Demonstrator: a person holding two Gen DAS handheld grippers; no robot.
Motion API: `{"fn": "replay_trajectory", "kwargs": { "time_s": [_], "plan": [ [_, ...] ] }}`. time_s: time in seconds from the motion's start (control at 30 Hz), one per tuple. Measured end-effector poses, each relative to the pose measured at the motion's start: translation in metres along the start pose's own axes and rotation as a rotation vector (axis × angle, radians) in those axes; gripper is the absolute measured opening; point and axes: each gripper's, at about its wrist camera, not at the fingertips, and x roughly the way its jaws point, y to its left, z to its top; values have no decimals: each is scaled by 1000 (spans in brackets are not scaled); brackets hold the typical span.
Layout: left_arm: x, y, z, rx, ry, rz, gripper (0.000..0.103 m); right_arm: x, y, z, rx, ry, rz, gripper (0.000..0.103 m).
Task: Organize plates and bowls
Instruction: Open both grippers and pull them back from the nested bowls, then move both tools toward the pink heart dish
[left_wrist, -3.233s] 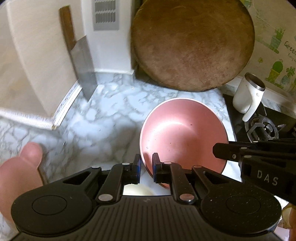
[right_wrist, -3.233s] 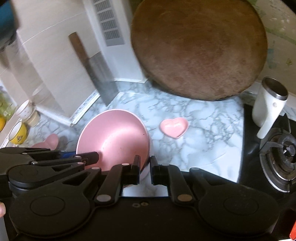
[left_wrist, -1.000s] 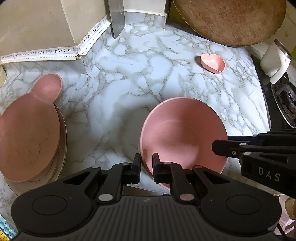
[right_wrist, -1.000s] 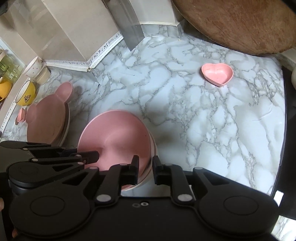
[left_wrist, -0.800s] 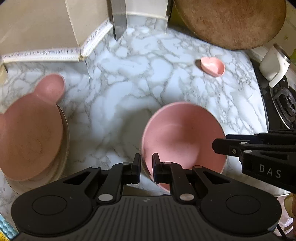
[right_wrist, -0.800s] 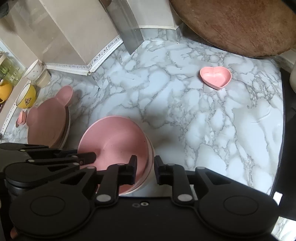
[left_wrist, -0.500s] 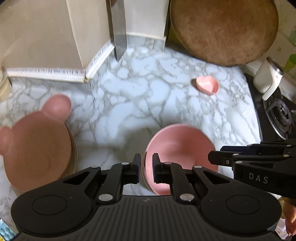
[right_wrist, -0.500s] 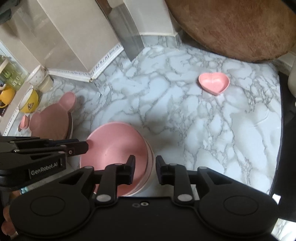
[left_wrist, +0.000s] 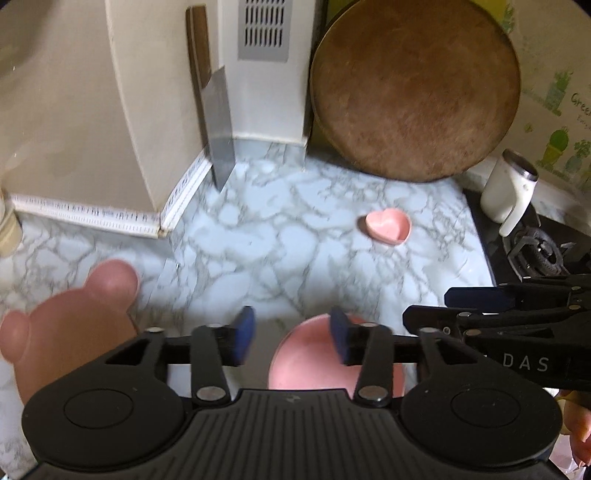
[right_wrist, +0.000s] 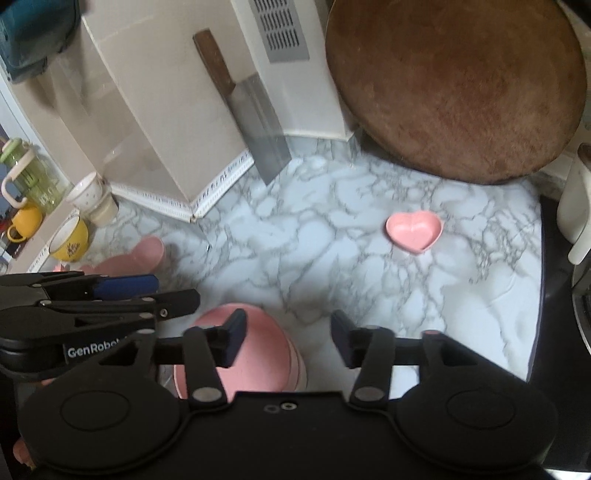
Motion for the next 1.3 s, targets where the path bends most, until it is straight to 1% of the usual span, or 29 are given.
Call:
{"fn": "replay_trajectory", "kwargs": {
  "time_s": [0.13, 0.17, 0.2, 0.23, 0.33, 0.4, 0.57, 0.63, 0.67, 0.77, 0.9, 1.0, 1.1, 1.17, 1.3],
  "plan": [
    [-2, -5, 6, 14, -40, -13, 56, -9, -7, 3, -6, -45, -13, 68],
    [-3, -7, 7, 21, -50, -8, 58, -10, -9, 4, -6, -54, -15, 73],
    [-3, -9, 9, 27, -62, -5, 62, -12, -11, 5, -7, -65, -19, 74],
    [-3, -10, 10, 29, -73, -7, 64, -14, -13, 6, -10, -73, -23, 78],
    [-3, -14, 16, 38, -99, -7, 65, -19, -18, 7, -14, -99, -44, 83],
    [-1, -15, 19, 37, -104, -10, 69, -21, -23, 8, -12, -112, -50, 86],
    [5, -21, 27, 47, -118, -22, 70, -25, -33, 10, -29, -143, -68, 98],
    [7, -24, 31, 52, -128, -30, 72, -25, -38, 11, -41, -150, -78, 101],
    [8, -26, 33, 53, -134, -32, 76, -26, -41, 11, -42, -149, -79, 101],
    [14, -30, 40, 57, -142, -41, 78, -23, -54, 15, -25, -140, -84, 101],
    [29, -33, 57, 25, -110, -77, 78, -14, -75, 26, 16, -124, -106, 101],
    [46, -37, 71, 6, -84, -78, 78, -2, -93, 35, 50, -87, -128, 101],
    [67, -42, 83, -43, -24, -85, 78, 10, -112, 41, 104, -37, -108, 101],
    [82, -48, 89, -66, 21, -92, 78, 19, -124, 46, 124, -18, -121, 101],
    [109, -56, 99, -141, 106, -77, 78, 36, -144, 59, 152, 10, -117, 101]
  ]
}}
